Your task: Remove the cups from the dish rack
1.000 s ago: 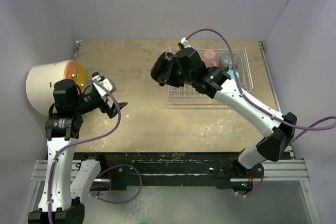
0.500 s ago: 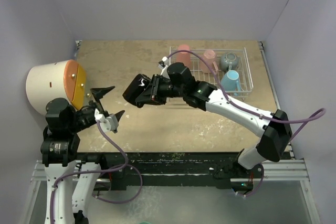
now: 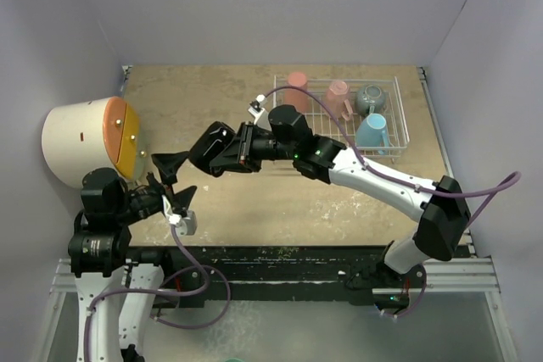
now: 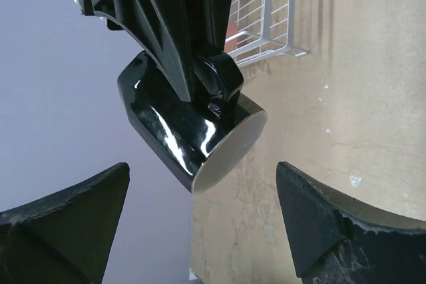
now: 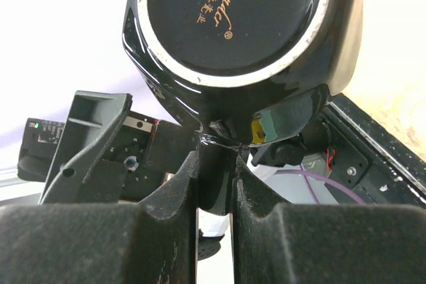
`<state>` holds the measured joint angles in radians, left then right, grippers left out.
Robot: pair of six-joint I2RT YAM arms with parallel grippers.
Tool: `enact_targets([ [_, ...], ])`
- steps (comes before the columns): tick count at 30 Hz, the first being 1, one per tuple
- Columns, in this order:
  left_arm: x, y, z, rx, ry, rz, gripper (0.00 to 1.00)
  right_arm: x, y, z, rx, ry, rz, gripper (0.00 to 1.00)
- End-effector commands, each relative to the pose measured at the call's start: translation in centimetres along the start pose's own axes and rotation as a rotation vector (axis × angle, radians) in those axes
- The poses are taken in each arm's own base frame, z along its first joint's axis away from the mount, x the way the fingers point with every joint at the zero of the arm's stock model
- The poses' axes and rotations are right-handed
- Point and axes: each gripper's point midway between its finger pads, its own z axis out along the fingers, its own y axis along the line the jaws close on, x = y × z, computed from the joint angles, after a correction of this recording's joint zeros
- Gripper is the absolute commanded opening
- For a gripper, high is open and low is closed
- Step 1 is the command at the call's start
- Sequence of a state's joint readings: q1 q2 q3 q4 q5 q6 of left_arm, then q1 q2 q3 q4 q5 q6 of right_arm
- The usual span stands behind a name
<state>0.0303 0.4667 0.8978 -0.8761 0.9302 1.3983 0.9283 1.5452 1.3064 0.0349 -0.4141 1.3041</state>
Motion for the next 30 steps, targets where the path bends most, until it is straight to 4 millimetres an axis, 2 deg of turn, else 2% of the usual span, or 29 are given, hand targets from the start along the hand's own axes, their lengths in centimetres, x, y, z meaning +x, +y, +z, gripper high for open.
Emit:
enact_targets([
  [1, -1.0, 2.5, -0.1, -0.099, -0.037, 0.127, 0.91, 1.1, 7.4, -2.3, -0.268, 0.021, -0.062, 0.00],
  [5, -0.6, 4.1, -0.1, -0.157, -0.019, 0.154, 0.85, 2.5, 8.5, -2.3, -0.341, 0.083, -0.030, 0.00],
  [12, 0.3, 5.3, 0.0, -0.221, 0.003, 0.160, 0.77, 4.7, 11.3, -1.8, -0.399, 0.152, -0.051, 0.00],
  [15, 0.1, 5.8, -0.1, -0.241, -0.005, 0.153, 0.66, 4.7, 11.3, -1.9, -0.402, 0.132, -0.039, 0.00],
  [18, -0.1, 6.0, -0.2, -0.246, -0.007, 0.137, 0.53, 5.2, 9.5, -1.3, -0.366, 0.157, -0.006, 0.00],
  [21, -0.2, 6.0, -0.2, -0.244, -0.014, 0.101, 0.38, 5.3, 8.9, -0.9, -0.372, 0.167, 0.013, 0.00],
  [22, -0.2, 5.8, -0.1, -0.237, -0.019, 0.094, 0.32, 5.3, 9.0, -0.8, -0.384, 0.166, 0.013, 0.00],
  [24, -0.3, 5.8, -0.1, -0.234, -0.022, 0.092, 0.08, 5.4, 8.9, -0.5, -0.388, 0.178, 0.019, 0.00],
  [25, -0.3, 5.9, -0.1, -0.242, -0.024, 0.089, 0.00, 5.6, 8.7, -0.4, -0.382, 0.191, 0.022, 0.00],
  [30, 0.1, 5.8, 0.1, -0.232, -0.013, 0.084, 0.00, 6.0, 7.9, -0.3, -0.373, 0.226, 0.042, 0.00],
])
